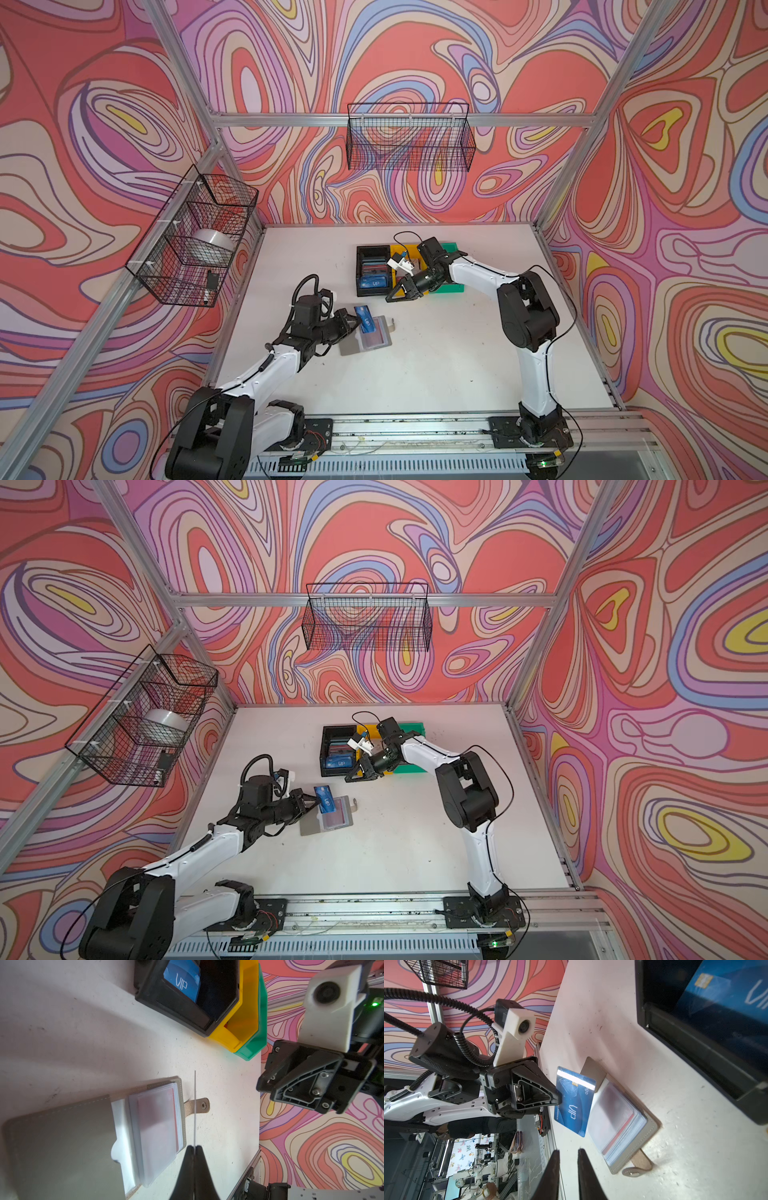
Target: Take the credit cards out of the card holder
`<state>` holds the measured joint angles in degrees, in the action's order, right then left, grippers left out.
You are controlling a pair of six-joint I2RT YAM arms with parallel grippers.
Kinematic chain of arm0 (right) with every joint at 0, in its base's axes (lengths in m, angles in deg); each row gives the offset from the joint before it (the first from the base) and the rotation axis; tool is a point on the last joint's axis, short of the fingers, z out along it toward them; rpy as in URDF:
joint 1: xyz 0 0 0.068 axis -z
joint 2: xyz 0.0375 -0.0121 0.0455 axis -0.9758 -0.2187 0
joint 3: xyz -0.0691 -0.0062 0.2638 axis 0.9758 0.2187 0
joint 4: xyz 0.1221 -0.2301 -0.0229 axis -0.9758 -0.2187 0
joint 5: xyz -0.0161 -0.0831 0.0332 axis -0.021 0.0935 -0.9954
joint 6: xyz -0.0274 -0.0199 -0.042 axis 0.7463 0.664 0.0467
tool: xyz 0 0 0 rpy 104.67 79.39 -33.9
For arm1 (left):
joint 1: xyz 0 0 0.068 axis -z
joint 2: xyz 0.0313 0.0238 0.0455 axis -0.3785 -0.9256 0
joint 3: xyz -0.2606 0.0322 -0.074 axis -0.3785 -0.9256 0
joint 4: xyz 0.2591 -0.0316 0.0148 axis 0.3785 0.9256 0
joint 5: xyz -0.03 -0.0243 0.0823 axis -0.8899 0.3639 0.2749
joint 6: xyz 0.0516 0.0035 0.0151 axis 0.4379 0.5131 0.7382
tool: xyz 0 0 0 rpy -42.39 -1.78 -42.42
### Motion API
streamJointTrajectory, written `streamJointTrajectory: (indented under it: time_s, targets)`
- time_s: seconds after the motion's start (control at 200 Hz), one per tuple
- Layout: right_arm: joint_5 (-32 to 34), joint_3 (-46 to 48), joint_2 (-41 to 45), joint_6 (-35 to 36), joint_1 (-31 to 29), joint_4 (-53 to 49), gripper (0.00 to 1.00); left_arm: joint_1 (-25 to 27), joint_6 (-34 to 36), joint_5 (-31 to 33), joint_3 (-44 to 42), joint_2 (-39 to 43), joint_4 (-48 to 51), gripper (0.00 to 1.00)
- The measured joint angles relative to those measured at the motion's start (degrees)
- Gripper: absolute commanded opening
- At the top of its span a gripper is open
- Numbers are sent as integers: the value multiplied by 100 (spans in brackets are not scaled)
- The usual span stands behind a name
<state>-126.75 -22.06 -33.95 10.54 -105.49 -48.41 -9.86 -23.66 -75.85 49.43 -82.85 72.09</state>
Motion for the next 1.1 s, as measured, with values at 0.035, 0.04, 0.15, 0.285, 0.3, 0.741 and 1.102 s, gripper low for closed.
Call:
streamJointTrajectory:
  time_s: [0.035, 0.04, 0.15, 0.285, 0.3, 0.741, 1.102]
  targets:
    - [-50, 0, -9, -7, -9, 2, 22, 0, -83, -37, -37, -13, -177, 0]
    - [-57, 0, -9, -7, -9, 2, 22, 0, -94, -42, -42, -15, -203, 0]
    - [-199, 0, -17, -103, -42, 122, 23, -2, -319, -153, -68, -96, -793, 0]
    - [-337, -46, -120, -258, -48, 304, 23, -2, -577, -236, -153, -212, -1484, 0]
    - [-348, -66, -149, -264, -48, 317, 23, -2, -599, -240, -166, -225, -1532, 0]
    - [-492, -533, -597, -538, -144, 538, 26, -2, -887, -260, -332, -352, -2225, 0]
    - [-579, -732, -804, -940, -284, 859, 23, -2, -1040, -295, -313, -699, -2684, 0]
